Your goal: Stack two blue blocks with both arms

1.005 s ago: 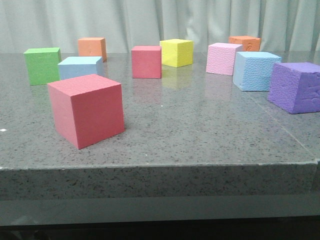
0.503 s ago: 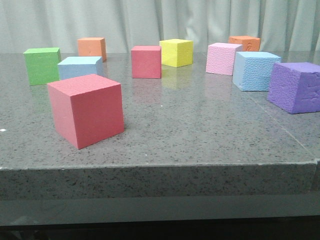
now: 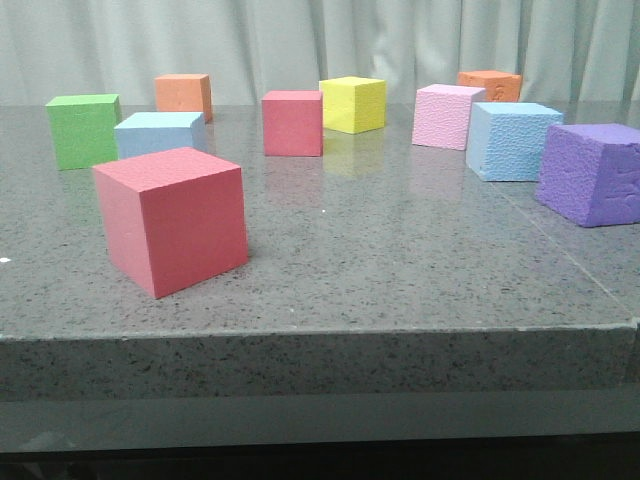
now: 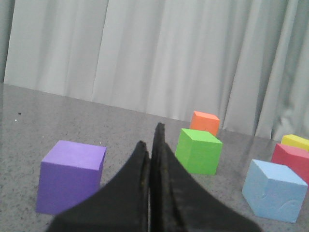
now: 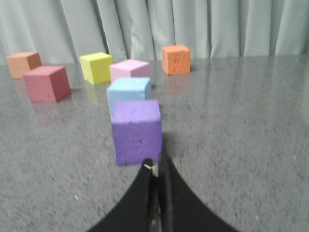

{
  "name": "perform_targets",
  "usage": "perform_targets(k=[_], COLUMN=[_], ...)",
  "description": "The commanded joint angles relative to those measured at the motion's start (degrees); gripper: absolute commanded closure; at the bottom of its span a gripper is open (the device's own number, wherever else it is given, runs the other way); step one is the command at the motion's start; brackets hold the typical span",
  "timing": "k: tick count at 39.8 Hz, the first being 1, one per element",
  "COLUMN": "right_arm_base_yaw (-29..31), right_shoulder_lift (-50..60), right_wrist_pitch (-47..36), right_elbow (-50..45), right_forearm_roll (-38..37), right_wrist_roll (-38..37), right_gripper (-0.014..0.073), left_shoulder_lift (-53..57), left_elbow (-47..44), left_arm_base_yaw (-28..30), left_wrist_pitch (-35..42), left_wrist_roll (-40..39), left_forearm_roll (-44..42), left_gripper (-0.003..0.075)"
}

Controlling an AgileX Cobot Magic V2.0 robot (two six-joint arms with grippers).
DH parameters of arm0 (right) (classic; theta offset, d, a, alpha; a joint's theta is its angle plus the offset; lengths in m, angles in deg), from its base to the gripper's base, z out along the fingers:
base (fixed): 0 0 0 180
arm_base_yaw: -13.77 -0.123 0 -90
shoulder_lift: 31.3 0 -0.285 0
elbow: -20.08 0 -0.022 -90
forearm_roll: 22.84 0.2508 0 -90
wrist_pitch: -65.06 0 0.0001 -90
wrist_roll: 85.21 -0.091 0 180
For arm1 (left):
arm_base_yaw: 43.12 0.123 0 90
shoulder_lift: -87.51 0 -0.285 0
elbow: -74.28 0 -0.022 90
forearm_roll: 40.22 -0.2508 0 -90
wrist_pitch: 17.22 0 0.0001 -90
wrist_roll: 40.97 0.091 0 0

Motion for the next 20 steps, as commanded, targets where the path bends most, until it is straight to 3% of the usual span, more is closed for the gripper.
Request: perform_targets(k=[1,10,20], right_arm_base_yaw=[0.2,0.2,0.2], right_shoulder_lift=[0.2,-7.6,-21.2], right_wrist_pitch=[-1.0,5.8,10.7], right_elbow=[6.0,17.7,29.3], right_forearm_roll=[0.6,-0.8,-4.7], right_wrist_roll=[0.7,0.7,0.7], right_gripper=[0.0660,0.0660,0.0660], left_shoulder_lift=[0.4,-7.5,-22.3], left_elbow=[4.7,14.7,27.5], left_arm_base_yaw=[-0.3,-0.3,-0.3], left_wrist_pitch=[4.6,-3.0,-13.7], left_wrist_roll=[-0.2,-0.2,0.1], left_forearm_roll=[0.4,-0.2,-7.6], left_gripper=[0.0741,0.0741,0.0741])
